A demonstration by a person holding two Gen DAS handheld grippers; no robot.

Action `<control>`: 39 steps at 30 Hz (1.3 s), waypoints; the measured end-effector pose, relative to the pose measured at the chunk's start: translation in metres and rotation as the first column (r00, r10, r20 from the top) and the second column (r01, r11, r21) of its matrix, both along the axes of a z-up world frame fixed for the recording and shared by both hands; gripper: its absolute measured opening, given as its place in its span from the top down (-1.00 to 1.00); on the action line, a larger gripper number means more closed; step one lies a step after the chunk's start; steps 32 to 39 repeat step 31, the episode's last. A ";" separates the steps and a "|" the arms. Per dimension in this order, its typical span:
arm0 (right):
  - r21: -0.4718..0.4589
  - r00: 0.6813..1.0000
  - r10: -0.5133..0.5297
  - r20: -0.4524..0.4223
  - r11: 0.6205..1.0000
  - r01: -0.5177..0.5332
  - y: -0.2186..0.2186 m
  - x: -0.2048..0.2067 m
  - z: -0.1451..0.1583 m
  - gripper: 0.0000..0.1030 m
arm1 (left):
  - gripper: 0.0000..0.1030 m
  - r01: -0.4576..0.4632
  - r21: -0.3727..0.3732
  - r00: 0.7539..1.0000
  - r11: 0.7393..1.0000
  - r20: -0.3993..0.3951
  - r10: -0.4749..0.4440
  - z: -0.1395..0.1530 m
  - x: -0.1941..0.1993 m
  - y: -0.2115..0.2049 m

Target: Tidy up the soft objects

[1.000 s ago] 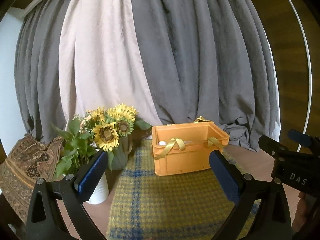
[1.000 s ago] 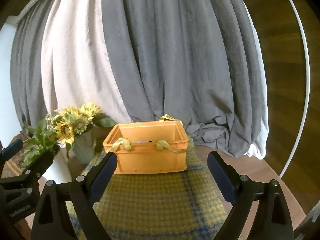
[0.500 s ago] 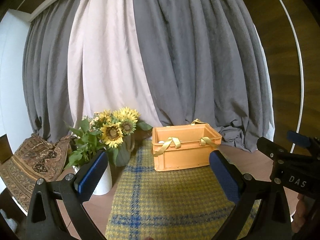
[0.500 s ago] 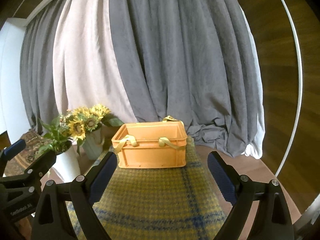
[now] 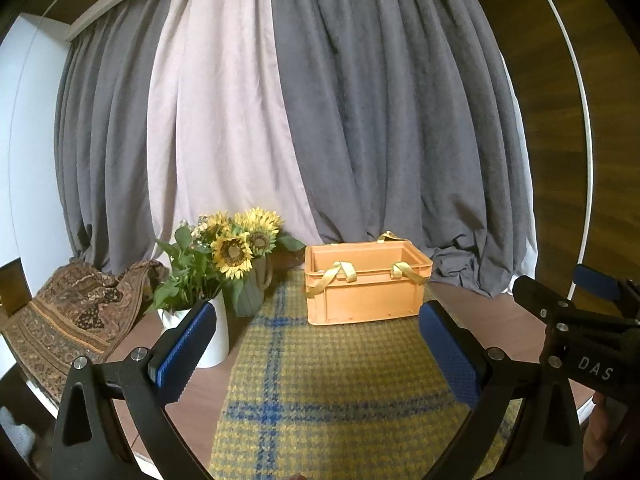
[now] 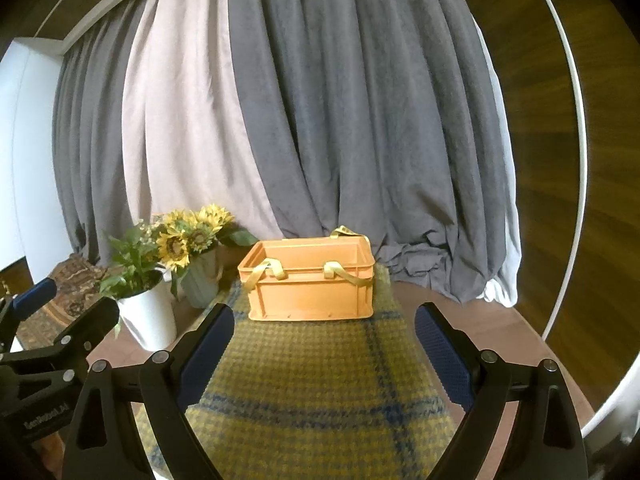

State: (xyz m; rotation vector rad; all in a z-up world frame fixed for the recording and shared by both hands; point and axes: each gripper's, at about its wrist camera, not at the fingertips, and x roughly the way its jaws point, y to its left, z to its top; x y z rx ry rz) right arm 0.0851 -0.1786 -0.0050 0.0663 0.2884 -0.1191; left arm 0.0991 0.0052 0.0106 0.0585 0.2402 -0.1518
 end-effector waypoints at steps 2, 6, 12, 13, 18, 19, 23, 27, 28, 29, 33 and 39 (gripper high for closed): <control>-0.002 1.000 -0.003 0.002 1.000 0.003 0.001 -0.006 0.000 -0.80 | -1.00 0.000 0.002 1.000 1.000 0.003 0.000 0.000 -0.006 0.000; -0.004 1.000 -0.006 0.010 1.000 0.006 0.004 -0.015 0.001 -0.80 | -1.00 -0.001 0.002 1.000 1.000 0.010 0.001 0.002 -0.013 0.002; -0.002 1.000 -0.006 0.017 1.000 0.006 0.007 -0.023 0.002 -0.80 | -1.00 -0.005 -0.001 1.000 1.000 0.013 0.005 0.005 -0.021 0.004; -0.001 1.000 -0.005 0.018 1.000 0.005 0.008 -0.024 0.002 -0.80 | -1.00 -0.009 -0.001 1.000 1.000 0.014 0.009 0.006 -0.022 0.005; -0.004 1.000 0.000 0.023 1.000 0.000 0.010 -0.027 0.003 -0.80 | -1.00 -0.010 -0.004 1.000 1.000 0.014 0.010 0.007 -0.026 0.007; -0.004 1.000 0.001 0.023 1.000 -0.001 0.010 -0.027 0.004 -0.80 | -1.00 -0.012 -0.004 1.000 1.000 0.013 0.012 0.007 -0.026 0.007; -0.005 1.000 0.001 0.026 1.000 -0.001 0.011 -0.029 0.004 -0.80 | -1.00 -0.012 -0.002 1.000 1.000 0.015 0.012 0.008 -0.028 0.007; -0.005 1.000 0.002 0.026 1.000 -0.002 0.011 -0.030 0.004 -0.80 | -1.00 -0.015 0.000 1.000 1.000 0.018 0.015 0.009 -0.029 0.008; -0.005 1.000 0.001 0.026 1.000 -0.001 0.011 -0.030 0.004 -0.80 | -1.00 -0.016 -0.001 1.000 1.000 0.018 0.016 0.009 -0.029 0.008; -0.006 1.000 0.000 0.027 1.000 0.000 0.012 -0.030 0.004 -0.80 | -1.00 -0.016 -0.001 1.000 1.000 0.018 0.016 0.009 -0.029 0.008; -0.006 1.000 0.002 0.026 1.000 -0.002 0.011 -0.030 0.005 -0.80 | -1.00 -0.017 -0.001 1.000 1.000 0.020 0.017 0.009 -0.029 0.008; -0.006 1.000 0.002 0.026 1.000 -0.002 0.011 -0.030 0.005 -0.80 | -1.00 -0.017 -0.001 1.000 1.000 0.020 0.017 0.009 -0.029 0.008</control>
